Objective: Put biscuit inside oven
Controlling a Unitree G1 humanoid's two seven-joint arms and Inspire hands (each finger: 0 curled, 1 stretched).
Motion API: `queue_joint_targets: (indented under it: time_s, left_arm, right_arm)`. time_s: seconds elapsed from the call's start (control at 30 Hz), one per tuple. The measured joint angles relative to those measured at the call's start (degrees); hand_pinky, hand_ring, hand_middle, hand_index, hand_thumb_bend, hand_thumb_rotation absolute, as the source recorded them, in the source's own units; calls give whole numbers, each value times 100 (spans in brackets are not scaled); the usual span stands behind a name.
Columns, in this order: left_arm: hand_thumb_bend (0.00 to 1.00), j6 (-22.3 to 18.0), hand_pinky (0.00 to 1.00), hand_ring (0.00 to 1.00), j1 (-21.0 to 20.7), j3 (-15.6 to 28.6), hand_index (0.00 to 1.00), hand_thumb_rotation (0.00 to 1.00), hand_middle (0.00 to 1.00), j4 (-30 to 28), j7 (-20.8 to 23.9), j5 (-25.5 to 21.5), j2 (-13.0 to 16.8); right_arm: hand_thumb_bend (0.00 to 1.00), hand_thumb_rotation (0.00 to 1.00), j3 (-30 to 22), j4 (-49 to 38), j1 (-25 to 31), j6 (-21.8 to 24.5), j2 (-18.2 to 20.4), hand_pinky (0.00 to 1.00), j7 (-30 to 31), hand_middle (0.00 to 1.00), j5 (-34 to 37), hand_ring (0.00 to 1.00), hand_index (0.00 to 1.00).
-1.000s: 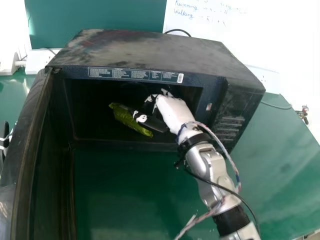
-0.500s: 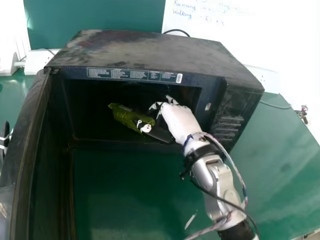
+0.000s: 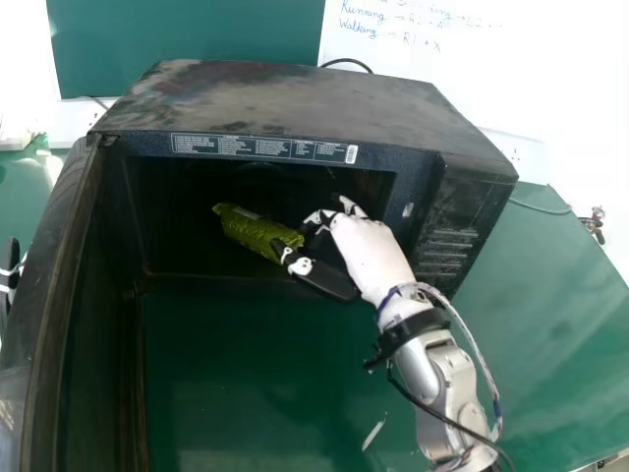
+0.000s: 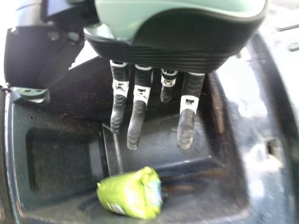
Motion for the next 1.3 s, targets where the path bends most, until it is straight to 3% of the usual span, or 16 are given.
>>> queue_joint_targets:
  time_s: [0.13,0.2,0.33,0.5,0.67,1.3]
  left_arm:
    - [99,-16,100,100,-35,28,100,97,96,101,-54,-38,12]
    - [99,-31,100,100,-46,49,100,97,95,132,-70,-43,23]
    - [100,-59,100,100,-68,85,100,97,96,180,-96,-89,51]
    - [99,-72,100,100,-106,127,100,97,96,290,-109,-90,89]
    - [100,-87,100,100,-139,149,100,97,96,354,-167,-97,117]
    - [99,-179,100,100,-292,224,100,98,96,648,-285,-139,258]
  right_arm:
    - [80,24,-58,-145,147,-68,-65,18,-20,39,-43,27,64]
    - [81,25,-94,-241,265,-96,-80,26,-25,48,-42,38,64]
    - [81,24,-270,-482,533,-112,-77,35,-31,58,87,48,64]
    - [81,24,-512,-782,863,-145,-102,30,-28,53,230,43,64]
    - [82,23,-762,-1008,1157,-189,-154,40,7,61,360,52,65]
    - [81,28,-1574,-1377,2224,-400,-39,42,-420,60,669,53,66]
